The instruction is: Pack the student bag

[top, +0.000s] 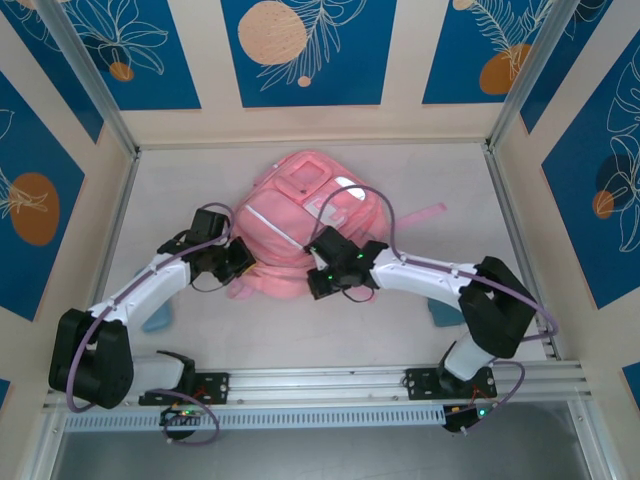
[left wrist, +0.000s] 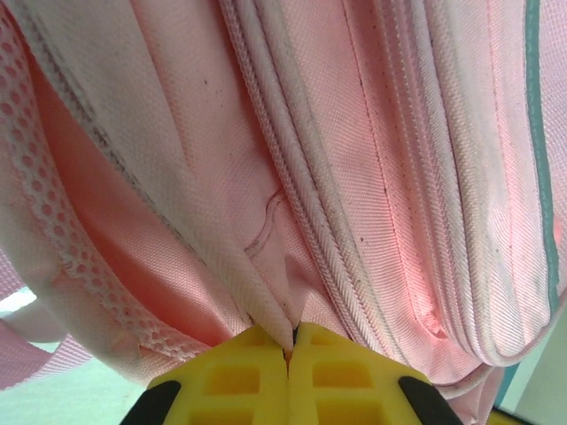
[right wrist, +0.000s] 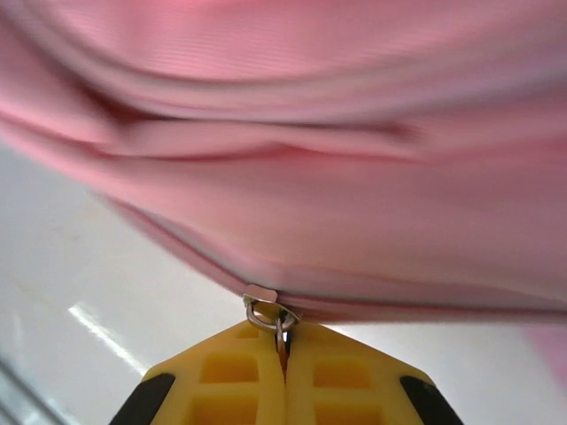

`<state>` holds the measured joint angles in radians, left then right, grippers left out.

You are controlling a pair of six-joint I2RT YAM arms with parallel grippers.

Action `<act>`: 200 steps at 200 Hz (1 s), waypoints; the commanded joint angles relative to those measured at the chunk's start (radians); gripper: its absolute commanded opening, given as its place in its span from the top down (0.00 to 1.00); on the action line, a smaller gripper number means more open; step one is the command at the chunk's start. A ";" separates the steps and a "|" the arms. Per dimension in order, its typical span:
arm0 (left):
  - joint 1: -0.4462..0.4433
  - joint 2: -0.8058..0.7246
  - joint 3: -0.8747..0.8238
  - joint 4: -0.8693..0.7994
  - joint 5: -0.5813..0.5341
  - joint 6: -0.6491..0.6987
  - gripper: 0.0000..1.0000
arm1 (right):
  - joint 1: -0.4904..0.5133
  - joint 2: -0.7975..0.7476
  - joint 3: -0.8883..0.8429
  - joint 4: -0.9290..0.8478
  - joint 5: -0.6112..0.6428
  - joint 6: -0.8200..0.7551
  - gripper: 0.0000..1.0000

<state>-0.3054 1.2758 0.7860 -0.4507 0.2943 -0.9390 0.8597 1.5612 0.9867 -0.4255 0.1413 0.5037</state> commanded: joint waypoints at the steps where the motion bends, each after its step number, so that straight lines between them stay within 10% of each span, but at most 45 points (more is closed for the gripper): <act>1: 0.009 -0.021 -0.002 -0.055 -0.084 0.038 0.98 | -0.096 -0.073 -0.073 -0.077 0.076 -0.013 1.00; 88: -0.010 -0.153 -0.020 -0.058 0.036 0.071 0.97 | -0.371 -0.039 -0.040 -0.139 0.147 0.059 1.00; 116: -0.034 -0.181 0.002 -0.136 0.074 0.140 0.77 | -0.422 -0.028 -0.010 -0.139 0.103 0.014 1.00; 144: -0.037 -0.168 0.111 -0.276 0.001 0.263 0.52 | -0.459 -0.063 0.005 -0.130 -0.001 -0.060 0.76; 200: -0.216 0.049 0.434 -0.416 -0.191 0.582 0.39 | -0.473 -0.223 -0.015 -0.145 -0.035 -0.004 0.28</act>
<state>-0.4263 1.2354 1.1034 -0.7731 0.2260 -0.5621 0.3901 1.4246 0.9630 -0.5488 0.1432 0.4713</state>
